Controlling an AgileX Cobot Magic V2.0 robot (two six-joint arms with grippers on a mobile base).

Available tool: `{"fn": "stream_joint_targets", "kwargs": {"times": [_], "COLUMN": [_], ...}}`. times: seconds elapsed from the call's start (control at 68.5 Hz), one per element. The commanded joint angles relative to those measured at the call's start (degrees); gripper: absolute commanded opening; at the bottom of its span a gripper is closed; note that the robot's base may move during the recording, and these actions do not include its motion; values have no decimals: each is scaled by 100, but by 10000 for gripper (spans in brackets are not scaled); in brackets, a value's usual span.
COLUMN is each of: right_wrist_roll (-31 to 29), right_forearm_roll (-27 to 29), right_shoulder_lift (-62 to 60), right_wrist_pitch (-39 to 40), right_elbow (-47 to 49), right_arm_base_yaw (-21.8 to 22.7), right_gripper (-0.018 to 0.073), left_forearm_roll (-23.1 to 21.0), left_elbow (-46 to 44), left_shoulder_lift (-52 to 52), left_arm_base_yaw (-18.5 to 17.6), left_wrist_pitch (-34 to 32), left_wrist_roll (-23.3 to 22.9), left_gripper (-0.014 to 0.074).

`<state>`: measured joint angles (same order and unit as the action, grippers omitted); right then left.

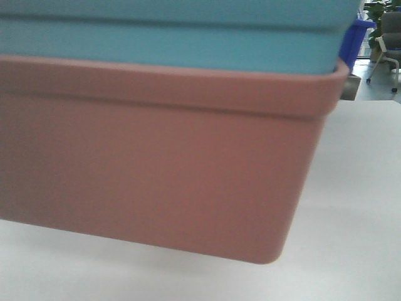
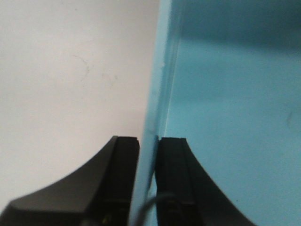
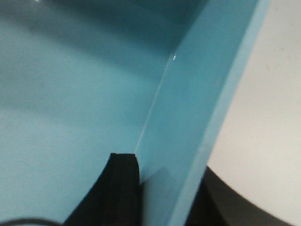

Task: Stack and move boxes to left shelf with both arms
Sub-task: 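Hold the stacked bins with both grippers while the base turns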

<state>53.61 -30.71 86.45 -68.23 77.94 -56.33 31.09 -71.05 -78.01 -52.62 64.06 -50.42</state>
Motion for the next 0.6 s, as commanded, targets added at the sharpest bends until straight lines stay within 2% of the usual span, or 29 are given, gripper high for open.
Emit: {"fn": "stream_joint_targets", "kwargs": {"times": [0.0, 0.584], "right_wrist_roll": [185, 185], "right_forearm_roll": [45, 45], "right_shoulder_lift": [-166, -166], "right_wrist_pitch": [1487, 1353], "right_elbow": [271, 271], "right_arm_base_yaw": [-112, -112], "right_gripper": [57, 57], "left_forearm_roll": [-730, -730], "left_elbow": [-229, -229], "left_shoulder_lift": [87, 61], "left_arm_base_yaw": [-241, -241], "left_wrist_pitch": [-1620, -1597], "left_wrist_roll": [-74, -74], "left_gripper": [-12, -12]}}
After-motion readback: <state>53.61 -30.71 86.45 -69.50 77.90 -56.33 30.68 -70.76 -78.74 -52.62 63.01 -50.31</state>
